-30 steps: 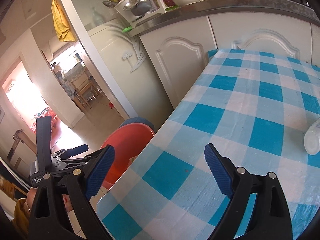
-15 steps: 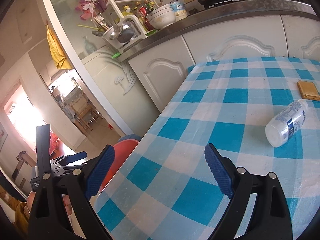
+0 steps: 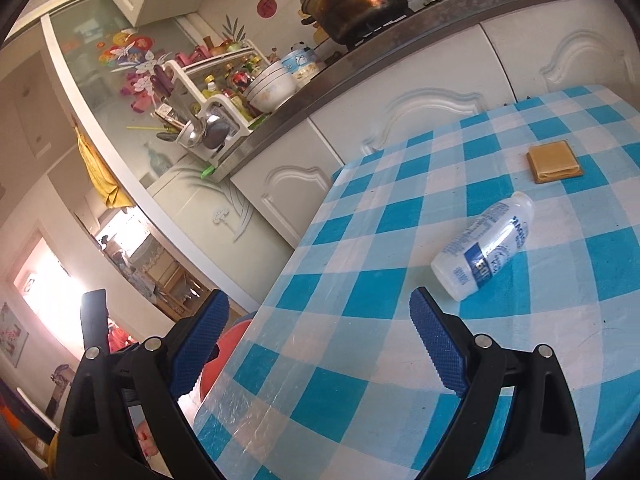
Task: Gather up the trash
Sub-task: 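Move both tools back over the table, then lower the left tool onto the golden square packet and close it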
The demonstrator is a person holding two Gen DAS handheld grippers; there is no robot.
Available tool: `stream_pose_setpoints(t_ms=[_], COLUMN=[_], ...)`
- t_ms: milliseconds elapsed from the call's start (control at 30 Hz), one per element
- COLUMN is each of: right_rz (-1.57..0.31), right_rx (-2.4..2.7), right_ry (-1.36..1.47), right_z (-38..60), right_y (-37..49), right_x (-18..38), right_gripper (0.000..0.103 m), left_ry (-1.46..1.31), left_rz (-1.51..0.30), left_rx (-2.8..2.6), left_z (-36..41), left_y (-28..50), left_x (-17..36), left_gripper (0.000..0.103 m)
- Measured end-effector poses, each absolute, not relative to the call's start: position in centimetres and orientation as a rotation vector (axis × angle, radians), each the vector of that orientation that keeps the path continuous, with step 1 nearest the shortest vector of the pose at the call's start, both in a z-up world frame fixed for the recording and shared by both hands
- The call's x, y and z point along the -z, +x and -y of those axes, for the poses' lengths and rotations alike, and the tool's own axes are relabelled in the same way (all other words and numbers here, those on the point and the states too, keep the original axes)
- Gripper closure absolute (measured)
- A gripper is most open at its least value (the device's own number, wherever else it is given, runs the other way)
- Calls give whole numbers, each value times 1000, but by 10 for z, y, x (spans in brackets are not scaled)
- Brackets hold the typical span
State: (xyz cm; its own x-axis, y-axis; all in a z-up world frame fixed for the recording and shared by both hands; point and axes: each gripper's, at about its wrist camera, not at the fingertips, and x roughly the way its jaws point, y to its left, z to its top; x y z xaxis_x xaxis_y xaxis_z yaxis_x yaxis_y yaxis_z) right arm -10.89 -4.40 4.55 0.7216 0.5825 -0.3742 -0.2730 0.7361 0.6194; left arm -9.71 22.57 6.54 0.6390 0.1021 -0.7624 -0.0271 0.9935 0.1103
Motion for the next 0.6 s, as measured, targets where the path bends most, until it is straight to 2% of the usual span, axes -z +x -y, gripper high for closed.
stream_pose_setpoints(t_ms=[333,600], right_rz=[-526,-448], right_rx=[-377,-221], right_ry=[725,789], right_z=[124,198], right_y=[-108,-118], right_x=[-35,-28], right_gripper=[12,11], left_ry=[153,94], left_rz=[-872,-862], left_rx=[33,214], left_z=[-164,-96], left_y=[-80,-45], left_x=[-76,-99], left_gripper=[7,7])
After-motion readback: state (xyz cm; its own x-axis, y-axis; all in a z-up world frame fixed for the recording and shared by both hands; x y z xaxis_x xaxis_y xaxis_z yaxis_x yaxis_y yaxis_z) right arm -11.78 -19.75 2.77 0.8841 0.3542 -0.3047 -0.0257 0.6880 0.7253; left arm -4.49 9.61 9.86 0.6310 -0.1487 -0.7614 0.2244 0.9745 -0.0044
